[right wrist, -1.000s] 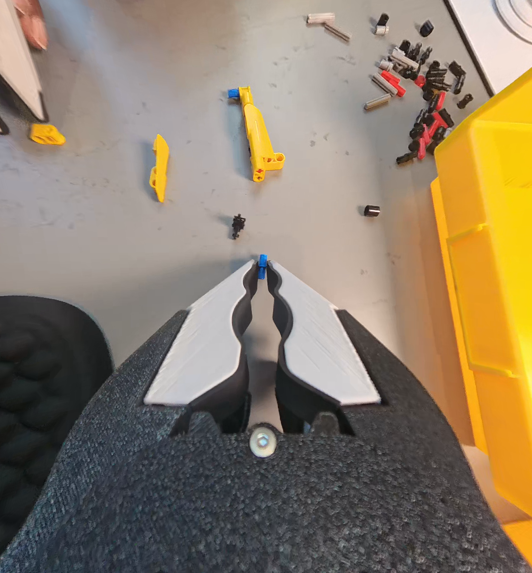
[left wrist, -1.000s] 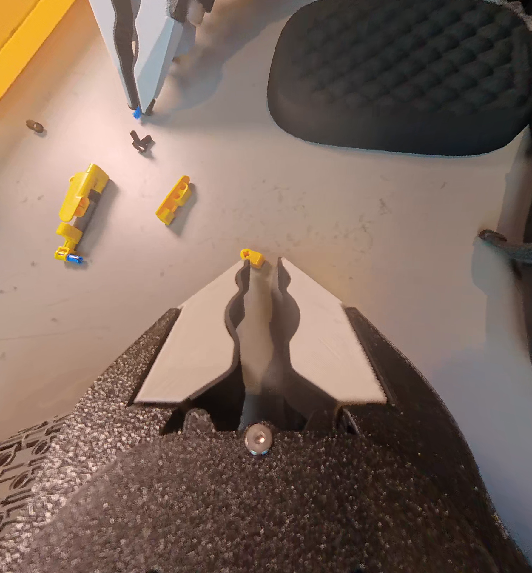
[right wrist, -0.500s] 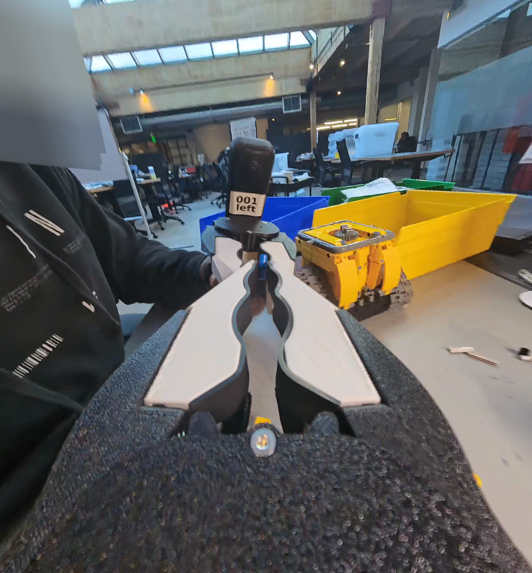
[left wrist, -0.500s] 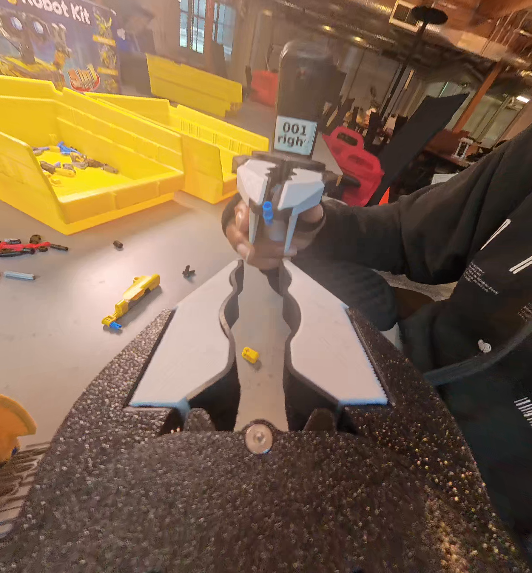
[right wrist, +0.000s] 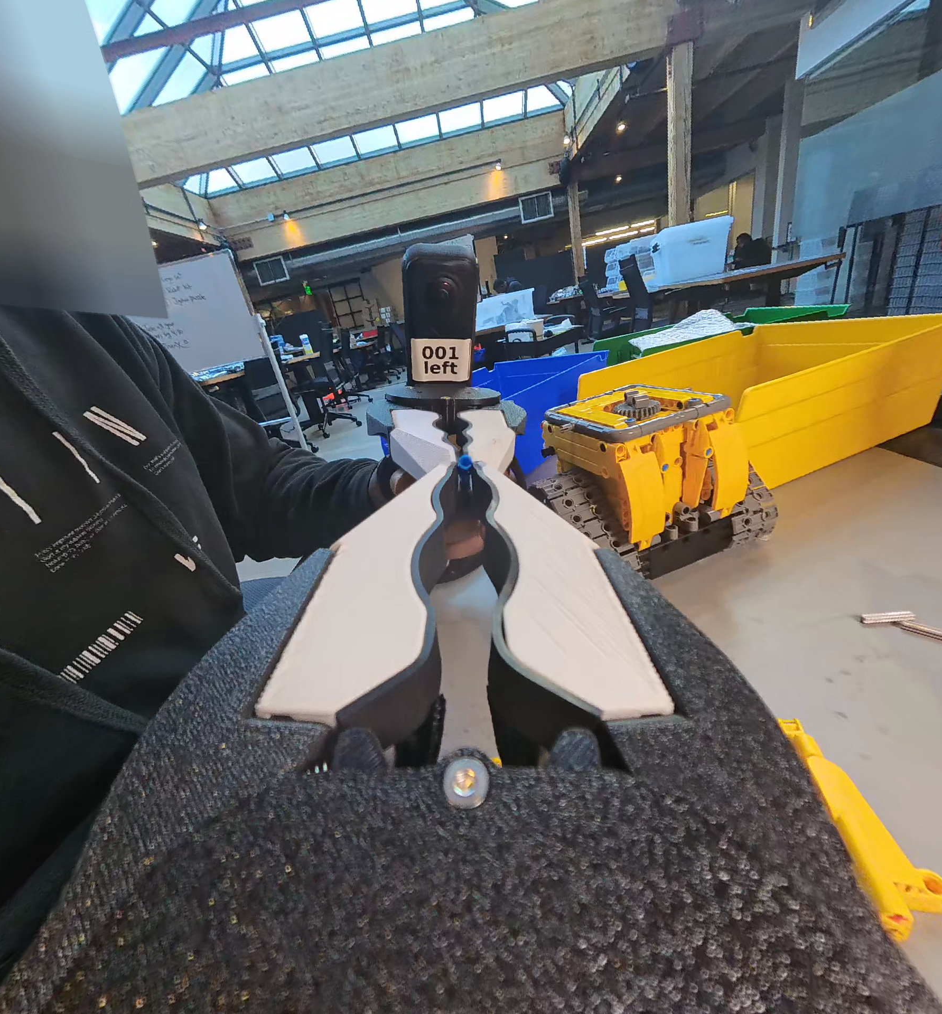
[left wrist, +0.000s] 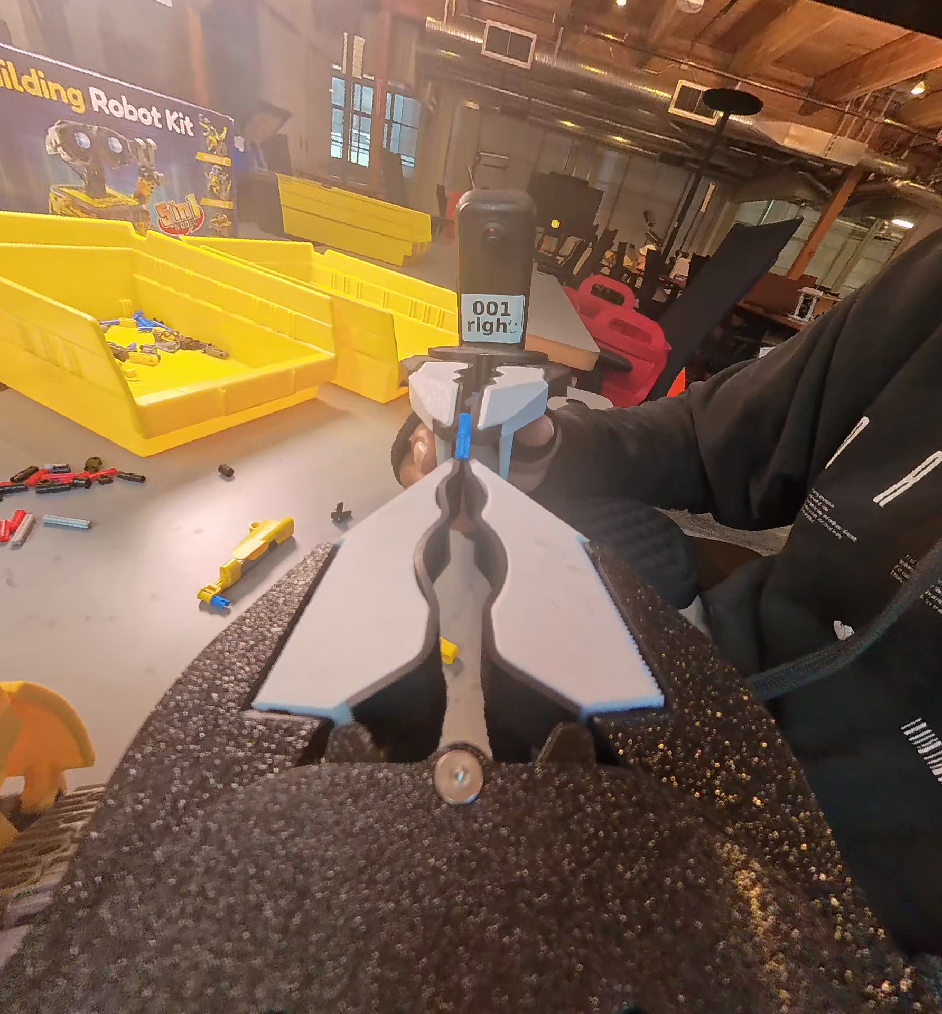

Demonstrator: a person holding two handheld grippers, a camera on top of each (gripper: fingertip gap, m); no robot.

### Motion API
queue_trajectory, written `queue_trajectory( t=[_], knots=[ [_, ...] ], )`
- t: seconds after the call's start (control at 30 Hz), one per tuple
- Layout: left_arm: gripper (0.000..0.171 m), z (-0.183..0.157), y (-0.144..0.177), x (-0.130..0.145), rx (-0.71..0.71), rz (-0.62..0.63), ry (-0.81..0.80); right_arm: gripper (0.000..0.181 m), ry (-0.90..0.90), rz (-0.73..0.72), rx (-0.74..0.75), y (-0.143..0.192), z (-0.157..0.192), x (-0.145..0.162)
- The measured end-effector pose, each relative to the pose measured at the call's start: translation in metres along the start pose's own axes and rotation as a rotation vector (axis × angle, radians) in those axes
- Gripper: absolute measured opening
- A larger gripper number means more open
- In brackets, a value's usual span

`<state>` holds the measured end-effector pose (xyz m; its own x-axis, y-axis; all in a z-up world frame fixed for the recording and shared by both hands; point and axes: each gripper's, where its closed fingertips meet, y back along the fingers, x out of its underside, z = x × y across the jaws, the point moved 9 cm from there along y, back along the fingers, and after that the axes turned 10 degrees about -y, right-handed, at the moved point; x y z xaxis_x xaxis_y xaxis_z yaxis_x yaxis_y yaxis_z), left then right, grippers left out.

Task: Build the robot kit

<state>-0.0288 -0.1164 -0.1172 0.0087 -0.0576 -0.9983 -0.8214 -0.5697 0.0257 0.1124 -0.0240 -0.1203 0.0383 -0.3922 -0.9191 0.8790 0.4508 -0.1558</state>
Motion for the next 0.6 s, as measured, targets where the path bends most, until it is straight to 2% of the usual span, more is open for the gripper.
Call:
queue_trajectory(
  t=[0.17,0.3,0.37,0.47,0.6],
  knots=[
    [0.0,0.0004,0.0022,0.0008,-0.021,0.009,-0.009,0.005,0.009,0.003,-0.002,-0.0001,0.001,0.0001],
    [0.012,0.0001,0.0005,0.0023,-0.016,0.019,-0.004,0.005,0.007,-0.004,0.003,0.0005,0.0005,-0.0004],
    [0.011,-0.0003,-0.0008,0.0015,-0.015,0.018,-0.01,0.005,0.011,0.003,0.004,-0.0005,0.0007,0.0003],
    [0.001,-0.0017,-0.0019,0.0007,-0.017,0.022,-0.03,0.005,0.008,0.007,0.003,-0.0015,0.0005,0.0012],
    [0.0,-0.0026,-0.0003,-0.0006,-0.022,0.021,-0.044,0.005,-0.001,0.006,-0.008,-0.0008,0.0001,0.0013]
  ],
)
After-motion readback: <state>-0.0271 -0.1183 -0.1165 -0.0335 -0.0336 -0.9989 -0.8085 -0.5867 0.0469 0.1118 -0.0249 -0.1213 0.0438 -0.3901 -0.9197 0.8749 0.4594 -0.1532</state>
